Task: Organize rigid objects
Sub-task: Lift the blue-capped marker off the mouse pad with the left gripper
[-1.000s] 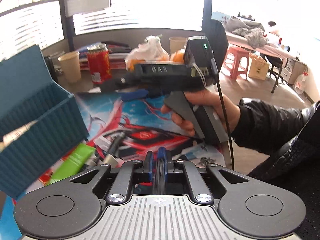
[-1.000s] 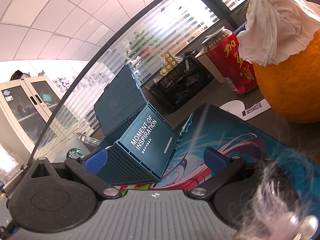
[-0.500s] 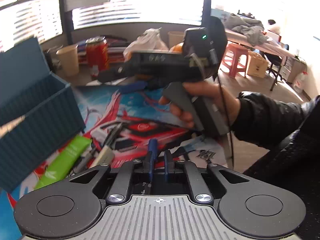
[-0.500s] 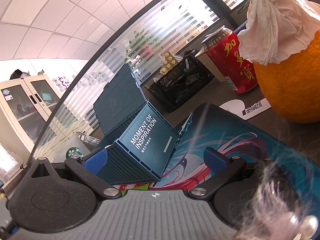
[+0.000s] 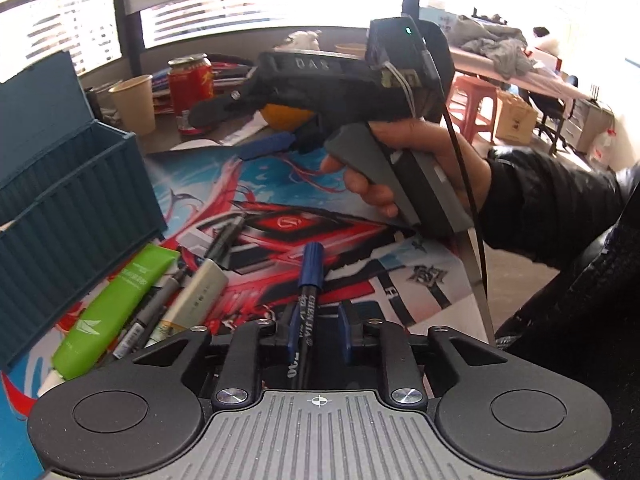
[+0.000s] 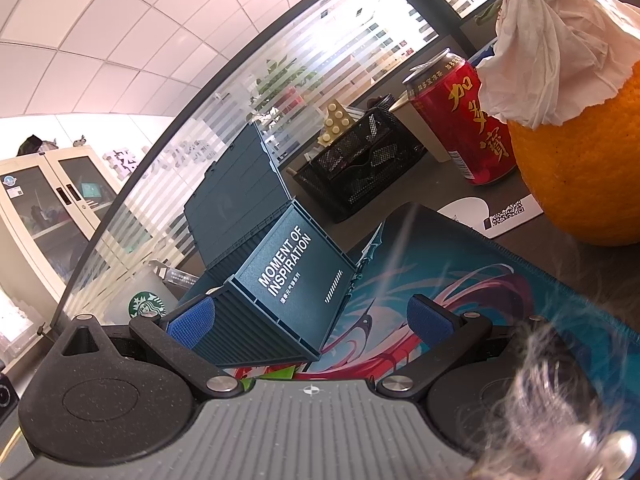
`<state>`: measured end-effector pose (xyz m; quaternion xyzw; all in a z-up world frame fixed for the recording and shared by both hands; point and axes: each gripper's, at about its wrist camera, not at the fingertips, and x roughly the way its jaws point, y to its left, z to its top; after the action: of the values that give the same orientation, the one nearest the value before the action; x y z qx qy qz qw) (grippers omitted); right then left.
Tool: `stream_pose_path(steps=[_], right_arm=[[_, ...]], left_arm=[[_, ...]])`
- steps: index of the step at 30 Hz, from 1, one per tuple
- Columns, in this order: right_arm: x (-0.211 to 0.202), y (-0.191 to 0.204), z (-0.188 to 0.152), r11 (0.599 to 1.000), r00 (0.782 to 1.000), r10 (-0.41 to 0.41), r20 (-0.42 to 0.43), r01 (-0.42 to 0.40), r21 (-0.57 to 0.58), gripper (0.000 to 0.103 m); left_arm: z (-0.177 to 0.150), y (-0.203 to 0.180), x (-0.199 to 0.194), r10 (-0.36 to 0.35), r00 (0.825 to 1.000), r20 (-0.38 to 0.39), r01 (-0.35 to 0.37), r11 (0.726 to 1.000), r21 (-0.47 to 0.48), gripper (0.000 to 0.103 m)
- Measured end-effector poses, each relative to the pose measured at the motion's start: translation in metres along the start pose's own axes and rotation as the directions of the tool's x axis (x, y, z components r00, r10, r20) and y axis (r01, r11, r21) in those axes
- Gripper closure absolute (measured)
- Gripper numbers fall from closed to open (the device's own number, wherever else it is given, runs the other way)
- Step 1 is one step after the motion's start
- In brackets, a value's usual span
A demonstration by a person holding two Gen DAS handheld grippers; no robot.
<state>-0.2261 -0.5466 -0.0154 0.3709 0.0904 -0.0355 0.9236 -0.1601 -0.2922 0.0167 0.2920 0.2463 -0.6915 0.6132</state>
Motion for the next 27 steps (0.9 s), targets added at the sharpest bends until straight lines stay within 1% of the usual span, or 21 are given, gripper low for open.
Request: stream_pose_path(steps=[1, 2, 4, 5, 6, 7, 11, 12, 15, 17, 18, 19, 20, 21, 22, 24, 25, 26, 27], right_arm=[[0.000, 0.000, 0.000, 1.000, 1.000, -0.002, 0.002, 0.002, 0.000, 0.000], [0.000, -0.001, 0.000, 1.000, 1.000, -0.004, 0.003, 0.004, 0.002, 0.000], [-0.001, -0.001, 0.000, 1.000, 1.000, -0.006, 0.006, 0.006, 0.003, 0.000], [-0.001, -0.001, 0.000, 1.000, 1.000, -0.008, 0.006, 0.008, 0.003, 0.000], [-0.001, -0.001, 0.000, 1.000, 1.000, -0.009, 0.005, 0.009, 0.003, 0.000], [-0.001, -0.001, 0.000, 1.000, 1.000, -0.009, 0.004, 0.009, 0.003, 0.000], [-0.001, -0.001, 0.000, 1.000, 1.000, -0.009, 0.003, 0.009, 0.002, 0.000], [-0.001, -0.001, 0.000, 1.000, 1.000, -0.010, 0.004, 0.010, 0.002, 0.000], [-0.001, -0.001, 0.001, 1.000, 1.000, -0.009, 0.004, 0.009, 0.003, 0.000], [-0.001, -0.001, 0.000, 1.000, 1.000, -0.010, 0.004, 0.010, 0.002, 0.000], [-0.001, -0.001, 0.001, 1.000, 1.000, -0.010, 0.004, 0.010, 0.002, 0.000], [-0.001, -0.001, 0.000, 1.000, 1.000, -0.011, 0.004, 0.011, 0.002, 0.000], [-0.001, -0.001, 0.001, 1.000, 1.000, -0.010, 0.005, 0.010, 0.002, 0.000], [-0.001, -0.001, 0.000, 1.000, 1.000, -0.010, 0.004, 0.010, 0.003, 0.000], [-0.001, -0.001, 0.001, 1.000, 1.000, -0.010, 0.004, 0.010, 0.002, 0.000], [-0.001, -0.001, 0.001, 1.000, 1.000, -0.010, 0.004, 0.010, 0.002, 0.000], [-0.001, -0.001, 0.001, 1.000, 1.000, -0.012, 0.003, 0.012, 0.002, 0.000], [0.000, -0.001, 0.001, 1.000, 1.000, -0.014, 0.003, 0.014, 0.002, 0.000], [0.000, -0.001, 0.001, 1.000, 1.000, -0.016, 0.003, 0.016, 0.002, 0.000]], left_arm=[[-0.001, 0.000, 0.001, 0.004, 1.000, 0.002, -0.004, 1.000, 0.006, 0.066], [-0.002, 0.001, 0.003, 0.000, 1.000, 0.001, 0.000, 1.000, 0.005, 0.062], [-0.004, 0.003, 0.005, -0.007, 1.000, 0.002, 0.007, 1.000, -0.005, 0.040], [-0.006, 0.003, 0.006, -0.002, 1.000, 0.001, 0.002, 1.000, -0.005, 0.034], [-0.006, 0.003, 0.007, 0.006, 1.000, -0.001, -0.006, 1.000, -0.002, 0.024], [-0.007, 0.003, 0.008, 0.017, 1.000, -0.004, -0.017, 1.000, 0.003, 0.018], [-0.012, 0.004, 0.013, 0.013, 1.000, -0.023, -0.013, 1.000, 0.005, 0.014], [-0.014, 0.003, 0.013, 0.017, 1.000, -0.015, -0.017, 1.000, 0.006, 0.011], [-0.016, 0.004, 0.012, 0.016, 1.000, -0.001, -0.016, 1.000, -0.001, 0.011], [-0.017, 0.003, 0.011, 0.020, 1.000, 0.006, -0.019, 1.000, -0.007, 0.014], [-0.017, 0.003, 0.011, 0.020, 1.000, 0.010, -0.020, 1.000, -0.011, 0.018], [-0.016, 0.002, 0.010, 0.019, 1.000, 0.014, -0.019, 1.000, -0.009, 0.028], [-0.016, 0.002, 0.009, 0.016, 1.000, 0.018, -0.016, 1.000, -0.006, 0.036], [-0.014, 0.001, 0.008, 0.016, 1.000, 0.021, -0.016, 1.000, -0.004, 0.055], [-0.013, 0.001, 0.006, 0.017, 1.000, 0.021, -0.016, 1.000, -0.004, 0.071], [-0.012, 0.000, 0.007, 0.015, 1.000, 0.020, -0.015, 1.000, -0.008, 0.080], [-0.012, 0.000, 0.007, 0.016, 1.000, 0.021, -0.016, 1.000, -0.012, 0.088], [-0.011, 0.000, 0.007, 0.023, 1.000, 0.020, -0.022, 1.000, -0.012, 0.091], [-0.011, -0.001, 0.007, 0.028, 0.999, 0.016, -0.028, 1.000, -0.014, 0.092]])
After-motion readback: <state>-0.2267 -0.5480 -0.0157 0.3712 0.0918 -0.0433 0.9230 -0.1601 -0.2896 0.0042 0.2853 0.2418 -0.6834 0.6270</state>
